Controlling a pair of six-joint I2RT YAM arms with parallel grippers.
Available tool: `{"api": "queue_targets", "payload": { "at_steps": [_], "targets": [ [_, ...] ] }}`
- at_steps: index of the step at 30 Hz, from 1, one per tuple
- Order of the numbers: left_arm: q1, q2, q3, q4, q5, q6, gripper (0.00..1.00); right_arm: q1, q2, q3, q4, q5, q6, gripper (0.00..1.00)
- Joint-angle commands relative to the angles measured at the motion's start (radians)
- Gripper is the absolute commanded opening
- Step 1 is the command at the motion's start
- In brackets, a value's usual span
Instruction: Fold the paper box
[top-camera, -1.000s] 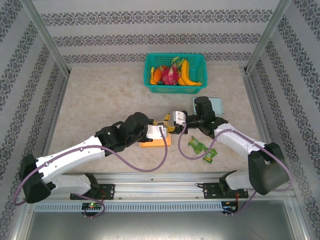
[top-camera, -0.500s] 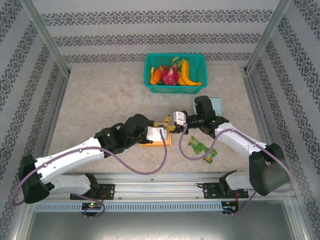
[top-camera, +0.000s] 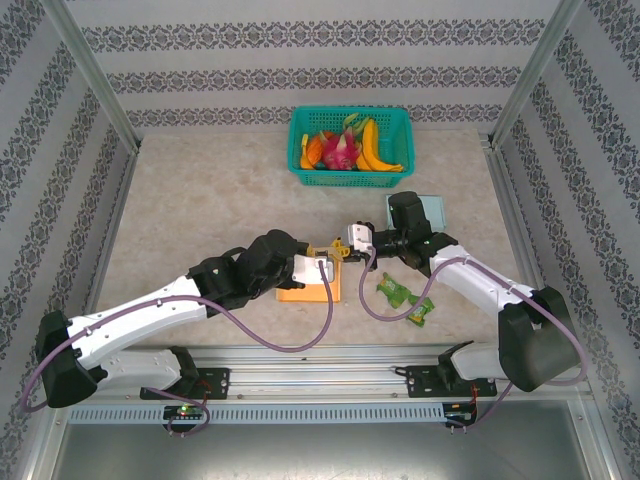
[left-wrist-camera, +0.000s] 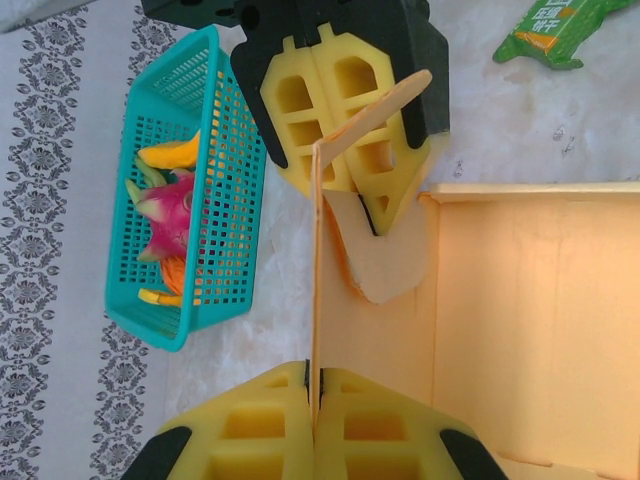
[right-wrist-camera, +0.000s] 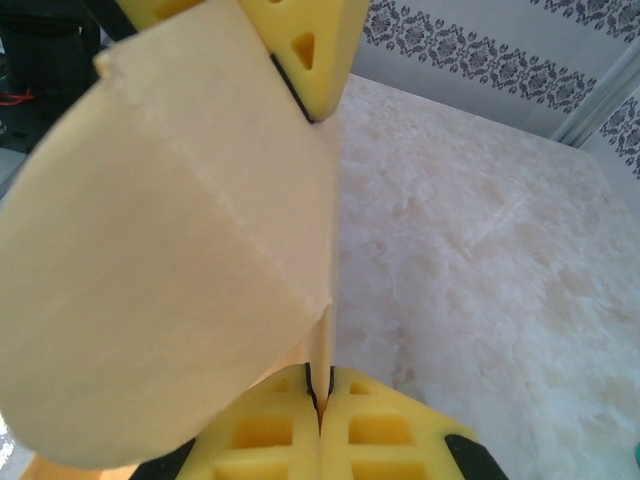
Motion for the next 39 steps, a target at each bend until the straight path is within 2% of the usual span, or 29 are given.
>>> {"api": "queue_targets", "payload": {
  "at_steps": [1,5,7,10,16,20,22,25,26,28,29,32,34,37,39],
  "targets": [
    [-0.022,-0.016,-0.001,0.045,0.004,0.002,0.0,0.007,-0.006,0.015,0.0,-0.029,-0.013,0.0],
    [-0.022,-0.005,0.028,0.108,-0.069,-0.015,0.01,-0.004,0.0,0.006,0.017,-0.016,-0.016,0.0],
    [-0.022,-0.019,0.057,0.134,-0.082,-0.053,0.1,-0.011,0.004,0.002,0.024,-0.017,-0.017,0.0],
    [-0.021,-0.068,0.053,0.218,-0.056,-0.121,0.16,-0.021,0.001,-0.005,0.05,-0.017,-0.005,0.0],
    [-0.018,-0.166,-0.059,0.418,0.01,-0.279,0.3,-0.024,0.001,-0.008,0.065,-0.003,-0.003,0.0],
    [-0.015,-0.179,-0.073,0.404,-0.023,-0.419,0.35,-0.036,-0.001,-0.012,0.082,-0.006,0.007,0.0],
    [-0.016,-0.187,-0.068,0.373,-0.088,-0.516,0.44,-0.042,-0.002,-0.009,0.081,-0.002,0.007,0.0],
    [-0.01,-0.23,-0.061,0.336,-0.149,-0.648,0.47,-0.044,-0.002,-0.008,0.072,0.022,-0.008,0.0],
    [-0.01,-0.252,-0.07,0.339,-0.153,-0.687,0.52,-0.045,-0.002,-0.009,0.074,0.031,-0.011,0.0],
    [-0.007,-0.312,-0.096,0.357,-0.188,-0.78,0.72,-0.05,0.001,-0.009,0.076,0.039,-0.017,0.0],
    [-0.004,-0.334,-0.102,0.355,-0.216,-0.82,0.75,-0.05,0.002,-0.009,0.078,0.041,-0.019,0.0],
    [0.01,-0.384,-0.083,0.283,-0.337,-0.981,0.91,-0.053,0.01,-0.01,0.082,0.04,-0.023,0.0],
    [0.039,-0.381,-0.009,0.107,-0.44,-1.149,0.99,-0.053,0.012,-0.011,0.09,0.038,-0.021,0.0],
    [0.112,-0.318,0.136,-0.208,-0.5,-1.383,1.0,-0.051,0.012,-0.021,0.119,0.032,-0.006,0.0],
    [0.162,-0.274,0.187,-0.284,-0.452,-1.42,1.0,-0.049,0.014,-0.026,0.139,0.029,0.006,0.0]
  ]
}}
